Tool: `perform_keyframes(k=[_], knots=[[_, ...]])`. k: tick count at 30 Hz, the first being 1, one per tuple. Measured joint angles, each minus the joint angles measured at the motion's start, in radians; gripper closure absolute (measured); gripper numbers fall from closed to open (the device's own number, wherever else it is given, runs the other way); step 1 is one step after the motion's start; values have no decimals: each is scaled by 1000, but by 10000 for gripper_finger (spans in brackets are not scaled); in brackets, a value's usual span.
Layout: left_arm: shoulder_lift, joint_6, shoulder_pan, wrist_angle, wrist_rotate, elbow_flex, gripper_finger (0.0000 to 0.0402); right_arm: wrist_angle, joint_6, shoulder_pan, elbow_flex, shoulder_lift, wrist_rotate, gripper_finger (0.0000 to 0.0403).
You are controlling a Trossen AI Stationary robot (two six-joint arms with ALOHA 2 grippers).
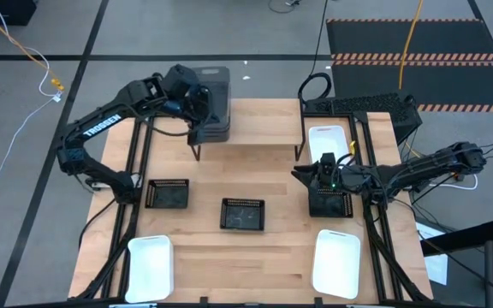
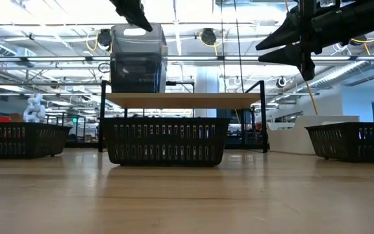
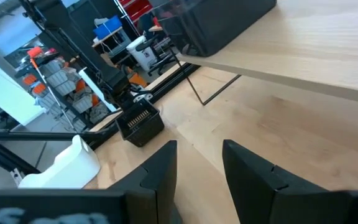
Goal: Stack baskets on shelf by color
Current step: Stack the light black bin on the stacked light black bins on the shelf, then put the bottom right white bin on the shelf
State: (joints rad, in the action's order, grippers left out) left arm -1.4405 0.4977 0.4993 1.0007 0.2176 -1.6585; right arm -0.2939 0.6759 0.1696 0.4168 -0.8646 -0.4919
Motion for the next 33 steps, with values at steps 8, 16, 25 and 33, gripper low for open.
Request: perform_keyframes(k=[8, 16, 25, 33], knots=[[-26, -39, -12, -5, -24, 0, 371, -22, 19, 0, 0, 0, 0, 280], [-13, -116, -6, -1, -59, 0, 305, -31, 19, 0, 0, 0, 0, 280], [80, -158, -62, -13, -142, 0, 255, -17, 47, 0, 0, 0, 105, 280], [158, -330, -281, -60, -142, -1, 258, 152, 17, 0, 100, 0, 131, 280]])
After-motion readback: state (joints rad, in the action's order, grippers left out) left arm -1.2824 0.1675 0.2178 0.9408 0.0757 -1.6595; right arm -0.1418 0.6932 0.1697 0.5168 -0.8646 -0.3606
